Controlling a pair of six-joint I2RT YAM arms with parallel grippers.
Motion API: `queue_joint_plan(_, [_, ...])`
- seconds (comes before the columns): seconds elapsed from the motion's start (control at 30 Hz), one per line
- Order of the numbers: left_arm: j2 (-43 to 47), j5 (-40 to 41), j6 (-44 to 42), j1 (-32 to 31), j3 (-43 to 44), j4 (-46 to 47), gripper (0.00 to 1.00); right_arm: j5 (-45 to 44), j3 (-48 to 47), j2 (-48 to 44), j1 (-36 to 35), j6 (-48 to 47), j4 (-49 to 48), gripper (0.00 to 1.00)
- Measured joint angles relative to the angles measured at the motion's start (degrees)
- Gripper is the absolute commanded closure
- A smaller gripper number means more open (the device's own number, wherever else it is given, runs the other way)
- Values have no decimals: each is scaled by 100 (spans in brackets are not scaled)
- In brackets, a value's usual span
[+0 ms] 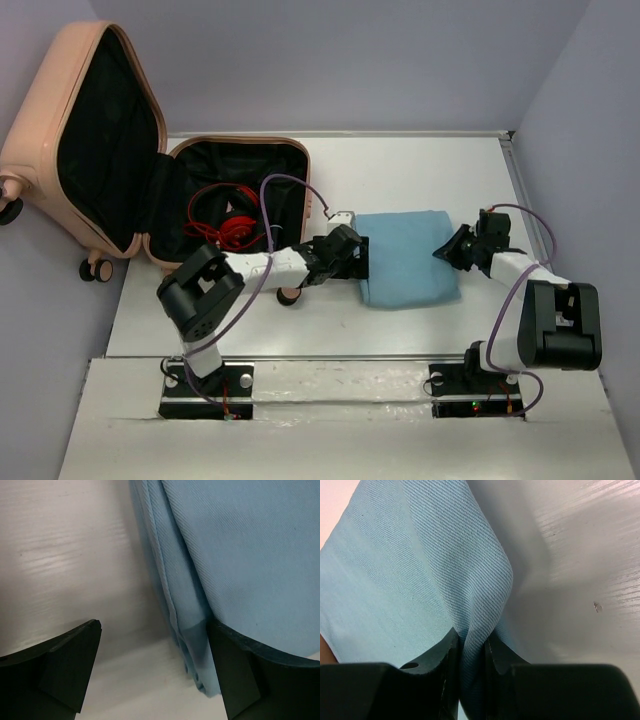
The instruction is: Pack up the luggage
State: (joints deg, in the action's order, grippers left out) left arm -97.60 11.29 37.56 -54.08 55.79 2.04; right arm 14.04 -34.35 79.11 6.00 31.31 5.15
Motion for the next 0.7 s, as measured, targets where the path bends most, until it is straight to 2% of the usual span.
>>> queue_joint_plan(0.2, [-627, -385, 184, 328, 365, 385, 4, 13, 7, 2, 0, -2, -17, 90])
queue_joint_plan(0.33, [-870, -695, 299, 562, 514, 765, 11, 42, 37, 2, 0, -2, -85, 91])
queue_joint_plan(0.37, [-925, -752, 341, 608, 514, 876, 15, 50, 39, 2, 2, -2, -90, 91])
queue_joint_plan(0.4, [-975, -892, 382, 678, 516, 1034, 28, 59, 44, 0, 2, -2, -98, 91])
queue_joint_plan(0.43, [-1019, -990, 415, 739, 518, 1141, 34, 70, 44, 2, 2, -2, -107, 91])
queue_joint_plan(0.47, [-1064, -1104, 461, 787, 516, 1257, 35, 79, 44, 0, 4, -2, -111, 91])
queue_joint_plan(0.57, [-1095, -1285, 570, 929, 350, 1510, 33, 85, 44, 2, 4, -4, -118, 92])
queue_joint_plan(0.6, [-1049, -1303, 605, 953, 251, 1609, 26, 94, 44, 2, 4, -4, -125, 92])
queue_joint_plan(0.7, [-708, -1202, 654, 940, -109, 1622, 17, 101, 44, 9, 4, -4, -136, 92])
